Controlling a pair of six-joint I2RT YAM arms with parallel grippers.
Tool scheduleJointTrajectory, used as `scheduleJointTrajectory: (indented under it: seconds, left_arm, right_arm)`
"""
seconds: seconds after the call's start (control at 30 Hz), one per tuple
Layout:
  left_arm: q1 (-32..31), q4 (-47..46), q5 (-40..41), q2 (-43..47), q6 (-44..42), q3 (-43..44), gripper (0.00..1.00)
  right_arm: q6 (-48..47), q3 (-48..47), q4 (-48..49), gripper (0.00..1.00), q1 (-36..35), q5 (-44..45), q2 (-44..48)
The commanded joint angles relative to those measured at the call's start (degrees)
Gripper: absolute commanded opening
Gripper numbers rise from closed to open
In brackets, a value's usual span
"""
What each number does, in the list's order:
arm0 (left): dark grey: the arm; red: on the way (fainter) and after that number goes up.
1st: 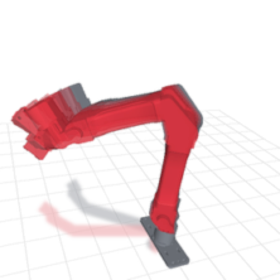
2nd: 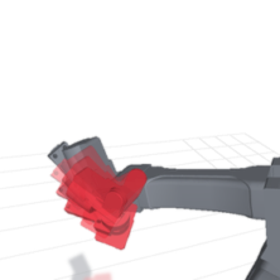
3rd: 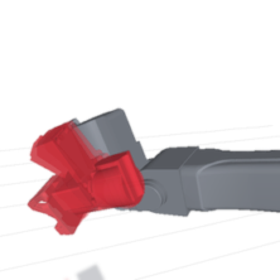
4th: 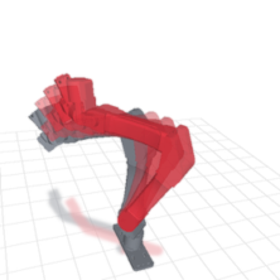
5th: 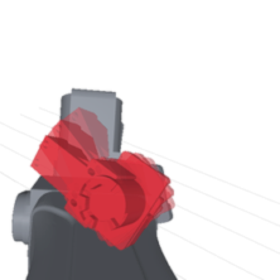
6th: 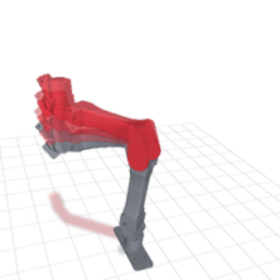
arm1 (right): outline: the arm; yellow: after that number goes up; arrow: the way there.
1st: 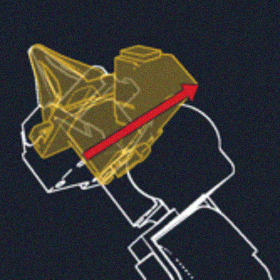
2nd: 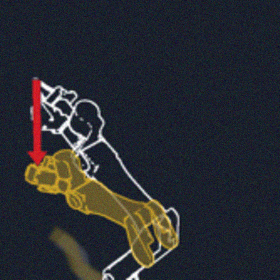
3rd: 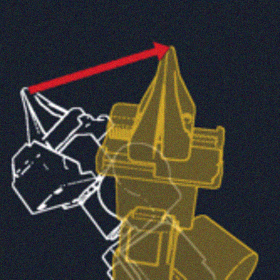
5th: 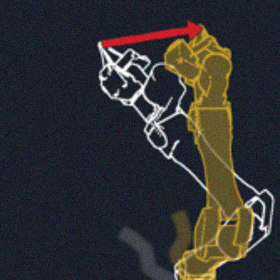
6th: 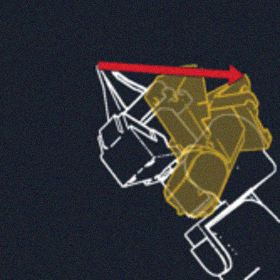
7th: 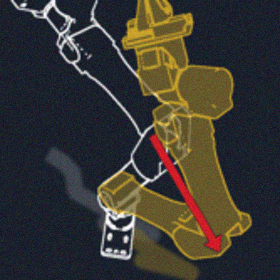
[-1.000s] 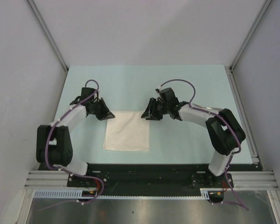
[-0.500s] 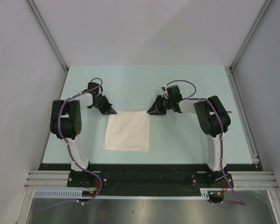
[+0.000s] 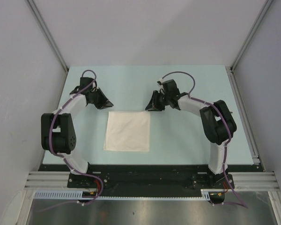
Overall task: Fold the napkin into a case and place the utensils inside
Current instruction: Smooth out the square-folded napkin at the center of the board.
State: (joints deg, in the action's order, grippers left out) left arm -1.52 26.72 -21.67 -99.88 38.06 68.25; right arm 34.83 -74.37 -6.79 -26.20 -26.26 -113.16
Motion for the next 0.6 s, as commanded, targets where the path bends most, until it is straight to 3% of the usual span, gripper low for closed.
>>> scheduleJointTrajectory:
  seconds: [0.0, 0.13, 0.47, 0.57]
  left_arm:
    - [0.0, -0.9, -2.0, 2.3, -0.7, -2.4, 0.12]
    - [0.0, -1.8, -3.7, -0.2, 0.1, -3.3, 0.11]
    - [0.7, -0.4, 1.5, -10.6, -1.8, 1.3, 0.10]
    - [-0.1, -2.8, 2.2, -6.5, -1.7, -0.7, 0.12]
  right_arm:
    - [1.6, -3.6, 3.5, 0.30, -3.3, -2.2, 0.2]
    - [2.5, -4.8, 5.4, 0.30, -3.2, -3.0, -4.8]
    - [-0.7, -6.0, 8.2, 0.30, 2.6, -4.1, -12.6]
    - [-3.0, -7.3, 7.0, 0.31, 3.5, -3.0, -12.9]
